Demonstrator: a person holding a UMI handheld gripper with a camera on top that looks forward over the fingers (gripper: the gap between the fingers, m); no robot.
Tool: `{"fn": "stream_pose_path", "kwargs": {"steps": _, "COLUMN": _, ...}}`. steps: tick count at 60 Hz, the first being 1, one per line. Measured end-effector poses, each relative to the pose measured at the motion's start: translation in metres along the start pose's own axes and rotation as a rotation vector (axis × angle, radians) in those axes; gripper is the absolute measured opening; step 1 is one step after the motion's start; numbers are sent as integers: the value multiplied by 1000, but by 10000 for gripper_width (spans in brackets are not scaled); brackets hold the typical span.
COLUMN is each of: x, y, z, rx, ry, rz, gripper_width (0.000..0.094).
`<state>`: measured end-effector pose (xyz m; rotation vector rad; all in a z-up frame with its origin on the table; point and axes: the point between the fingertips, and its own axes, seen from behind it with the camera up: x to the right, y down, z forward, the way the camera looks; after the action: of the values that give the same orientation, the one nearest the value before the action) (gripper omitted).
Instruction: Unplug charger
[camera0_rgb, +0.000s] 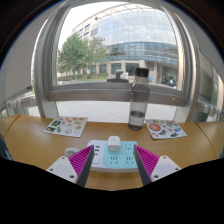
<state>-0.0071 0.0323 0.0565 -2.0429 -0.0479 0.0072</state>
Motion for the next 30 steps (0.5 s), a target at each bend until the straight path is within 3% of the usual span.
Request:
{"fn": "stream_pose_path", "kwargs": {"steps": 10, "x": 11, "y": 0, "z": 45, "rx": -71, "ry": 97, "rz": 16, "gripper_width": 661}}
{"fn": "stream_pose_path", "kwargs": {"steps": 16, "x": 10, "y": 8, "z": 57, "rx": -108, "ry": 108, "rz": 25, "gripper_width": 516}}
{"fn": "stream_pose_path", "kwargs": {"steps": 21, "x": 2, "y": 6, "z": 61, "rx": -103, "ry": 85, "rz": 32, "gripper_width": 329}}
{"fn": "stream_pose_path", "kwargs": {"steps": 23, "x": 4, "y": 6, "z": 61, "rx": -104, "ry": 98, "rz": 26, "gripper_width": 317}}
{"fn": "stream_pose_path", "kwargs": {"steps": 25, "x": 8, "y": 7, "z": 61, "rx": -106, "ry": 119, "rz": 10, "gripper_width": 247}}
{"fn": "stream_pose_path", "kwargs": {"steps": 30, "x": 7, "y": 8, "z": 61, "rx": -114, "ry": 133, "rz": 4, "gripper_width": 214}}
